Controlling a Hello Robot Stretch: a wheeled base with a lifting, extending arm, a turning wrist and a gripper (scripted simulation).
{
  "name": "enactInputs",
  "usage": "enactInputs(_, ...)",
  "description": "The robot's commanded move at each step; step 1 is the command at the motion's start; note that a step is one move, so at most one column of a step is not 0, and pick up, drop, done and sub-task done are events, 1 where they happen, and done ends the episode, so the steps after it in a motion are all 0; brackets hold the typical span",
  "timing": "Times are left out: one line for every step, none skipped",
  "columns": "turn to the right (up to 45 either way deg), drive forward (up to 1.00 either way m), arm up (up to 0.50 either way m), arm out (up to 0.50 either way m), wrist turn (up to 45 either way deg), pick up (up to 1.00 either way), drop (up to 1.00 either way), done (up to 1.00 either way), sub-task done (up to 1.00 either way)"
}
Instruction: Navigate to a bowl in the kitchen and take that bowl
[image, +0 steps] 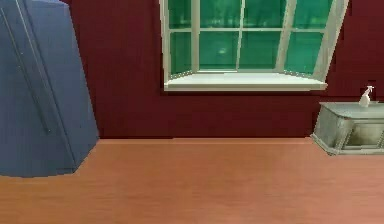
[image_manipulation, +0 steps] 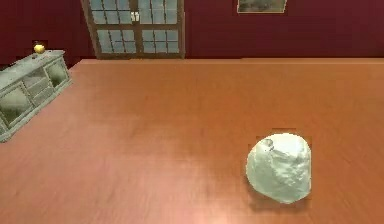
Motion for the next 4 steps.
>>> enactInputs(-39.0,0.0,0.0,0.0,0.0,0.0,0.0,0.0,0.0)
enactInputs(0.0,0.2,0.0,0.0,0.0,0.0,0.0,0.0,0.0)
enactInputs(-45.0,0.0,0.0,0.0,0.0,0.0,0.0,0.0,0.0)
enactInputs(-6.0,0.0,0.0,0.0,0.0,0.0,0.0,0.0,0.0)
